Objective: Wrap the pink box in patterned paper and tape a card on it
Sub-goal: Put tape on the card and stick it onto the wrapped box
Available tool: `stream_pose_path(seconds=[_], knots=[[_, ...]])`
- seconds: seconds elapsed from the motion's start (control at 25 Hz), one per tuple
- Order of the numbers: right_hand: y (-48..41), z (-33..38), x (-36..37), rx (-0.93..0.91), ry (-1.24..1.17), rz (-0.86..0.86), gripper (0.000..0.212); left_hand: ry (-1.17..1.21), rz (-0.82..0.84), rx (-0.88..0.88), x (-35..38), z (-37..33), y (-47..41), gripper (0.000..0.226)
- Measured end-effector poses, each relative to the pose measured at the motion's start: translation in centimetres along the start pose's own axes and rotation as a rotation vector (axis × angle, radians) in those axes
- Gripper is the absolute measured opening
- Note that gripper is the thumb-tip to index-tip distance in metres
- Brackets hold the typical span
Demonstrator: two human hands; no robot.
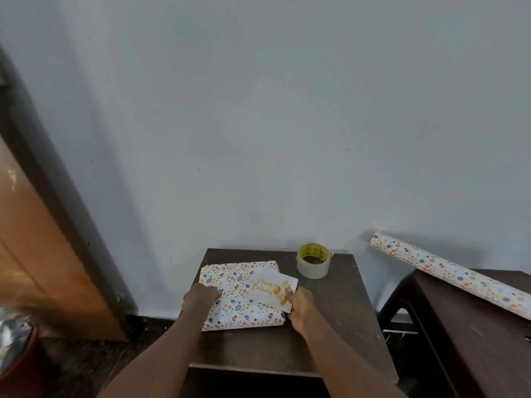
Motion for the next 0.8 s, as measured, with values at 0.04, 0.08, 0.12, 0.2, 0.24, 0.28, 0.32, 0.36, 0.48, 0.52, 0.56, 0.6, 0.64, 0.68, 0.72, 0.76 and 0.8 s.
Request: stream_pose_path(seconds=[0.04, 0.08, 0.12, 0.2, 0.24, 0.28, 0.32, 0.36, 0.48, 0.52, 0.56, 0.6, 0.64, 0.68, 0.72, 0.76, 0.8], knots=[[-0.2, -0.1, 0.4, 0.011, -0.016, 0.004, 0.014, 0.014, -0.019, -0.008, 0.2, 0.4, -0.7, 0.048], [-0.1, -0.1, 0.5, 0.034, -0.047, 0.018, 0.012, 0.016, -0.027, -0.034, 0.2, 0.6, -0.9, 0.045], [0.0, 0.1, 0.3, 0.058, -0.087, 0.037, 0.009, 0.031, -0.045, -0.047, -0.3, 0.1, -0.2, 0.042], [0.2, 1.0, -1.2, 0.086, -0.150, 0.044, 0.009, 0.049, -0.092, -0.062, -0.6, -1.4, 0.9, 0.045], [0.2, 1.6, -2.4, 0.080, -0.135, 0.013, 0.009, 0.066, -0.132, -0.079, -0.5, -2.3, 1.4, 0.050], [-0.1, 2.3, -4.0, 0.066, -0.086, -0.037, 0.010, 0.067, -0.179, -0.081, -0.3, -3.3, 1.8, 0.056], [-0.5, 2.8, -5.7, 0.049, 0.006, -0.108, 0.013, 0.053, -0.225, -0.031, -0.1, -4.5, 2.1, 0.059], [-0.9, 3.4, -7.5, 0.034, 0.134, -0.192, 0.016, 0.019, -0.262, 0.074, 0.3, -5.9, 2.4, 0.058], [-1.4, 4.5, -11.4, -0.014, 0.643, -0.429, 0.028, -0.059, -0.292, 0.465, 2.3, -9.6, 1.7, 0.055], [-1.5, 4.6, -11.9, -0.041, 0.790, -0.465, 0.031, -0.102, -0.283, 0.553, 3.1, -10.6, 1.3, 0.055], [-1.6, 4.6, -12.1, -0.065, 0.879, -0.482, 0.033, -0.152, -0.275, 0.621, 3.8, -11.5, 0.9, 0.056], [-1.6, 4.7, -12.1, -0.064, 0.930, -0.489, 0.033, -0.202, -0.265, 0.679, 4.3, -12.4, 0.7, 0.057], [-1.9, 4.8, -11.9, -0.062, 0.965, -0.498, 0.033, -0.243, -0.253, 0.732, 4.7, -13.2, 0.4, 0.058], [-2.1, 5.0, -11.6, -0.059, 1.001, -0.521, 0.031, -0.275, -0.239, 0.780, 4.7, -13.9, 0.0, 0.061], [-2.2, 5.4, -11.1, -0.083, 1.015, -0.560, 0.027, -0.307, -0.226, 0.831, 4.7, -14.5, -0.5, 0.064], [-2.3, 6.0, -10.6, -0.155, 1.002, -0.616, 0.022, -0.342, -0.209, 0.888, 4.5, -15.2, -1.0, 0.067], [-2.2, 6.8, -10.0, -0.280, 0.965, -0.676, 0.017, -0.385, -0.188, 0.955, 4.3, -15.8, -1.3, 0.067]])
Point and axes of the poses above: each hand's wrist, its own y-axis away from the middle knuckle, its own x-axis out of the palm, z = x × y, the point moved 2 cm from there along -y, towards the middle knuckle, and after that the axes turned 8 degrees about x, right-handed, at the moved point
